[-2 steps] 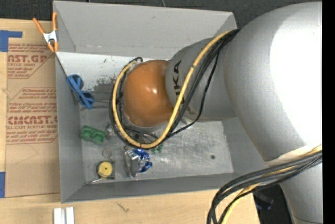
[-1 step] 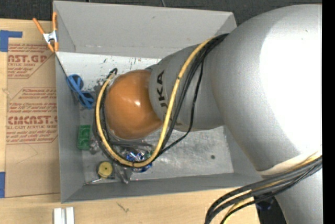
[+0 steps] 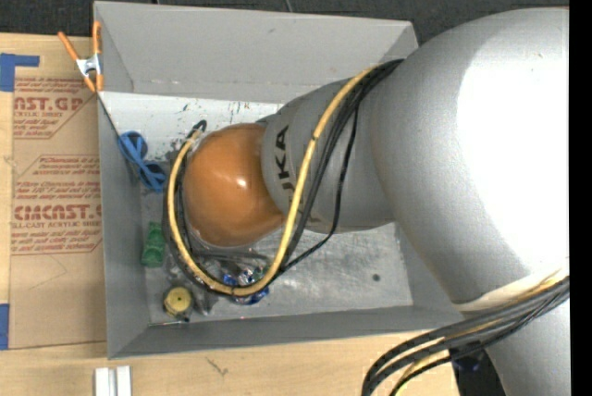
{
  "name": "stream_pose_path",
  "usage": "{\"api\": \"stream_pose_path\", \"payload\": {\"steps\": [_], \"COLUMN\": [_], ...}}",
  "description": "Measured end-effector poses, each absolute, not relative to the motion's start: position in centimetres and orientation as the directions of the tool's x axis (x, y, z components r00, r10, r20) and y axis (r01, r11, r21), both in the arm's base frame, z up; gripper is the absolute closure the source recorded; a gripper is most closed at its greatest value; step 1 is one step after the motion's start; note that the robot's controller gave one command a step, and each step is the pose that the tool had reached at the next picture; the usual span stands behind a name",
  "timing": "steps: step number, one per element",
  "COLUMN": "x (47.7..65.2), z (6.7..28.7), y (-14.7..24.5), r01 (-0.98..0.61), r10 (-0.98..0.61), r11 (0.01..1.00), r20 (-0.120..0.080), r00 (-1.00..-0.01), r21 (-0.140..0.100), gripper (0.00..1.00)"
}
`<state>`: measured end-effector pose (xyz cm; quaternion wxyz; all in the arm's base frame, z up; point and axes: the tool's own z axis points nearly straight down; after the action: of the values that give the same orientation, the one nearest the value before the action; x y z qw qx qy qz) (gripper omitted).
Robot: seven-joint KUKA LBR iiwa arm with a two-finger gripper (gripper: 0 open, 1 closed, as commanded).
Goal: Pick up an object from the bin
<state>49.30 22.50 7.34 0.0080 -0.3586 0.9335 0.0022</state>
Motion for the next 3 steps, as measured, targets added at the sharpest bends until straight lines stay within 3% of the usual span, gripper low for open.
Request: {"api": "stream_pose_path", "payload": {"steps": [1,2,3], "x": [49.9,54.8,54.7], "z": [23.0,17.0,17.3], "y": [23.0,23.4,23.5], "r01": [-0.942,-0.897,-0.898], "r10": [-0.942,-0.897,-0.898], "r11": [0.337,0.441,0.440], "r20": [-0.007,-0.003,-0.004], "r00": [-0.337,-0.441,-0.440], "r21": [-0.005,0.002,0.001], "gripper": [1.00,1.00,0.00]}}
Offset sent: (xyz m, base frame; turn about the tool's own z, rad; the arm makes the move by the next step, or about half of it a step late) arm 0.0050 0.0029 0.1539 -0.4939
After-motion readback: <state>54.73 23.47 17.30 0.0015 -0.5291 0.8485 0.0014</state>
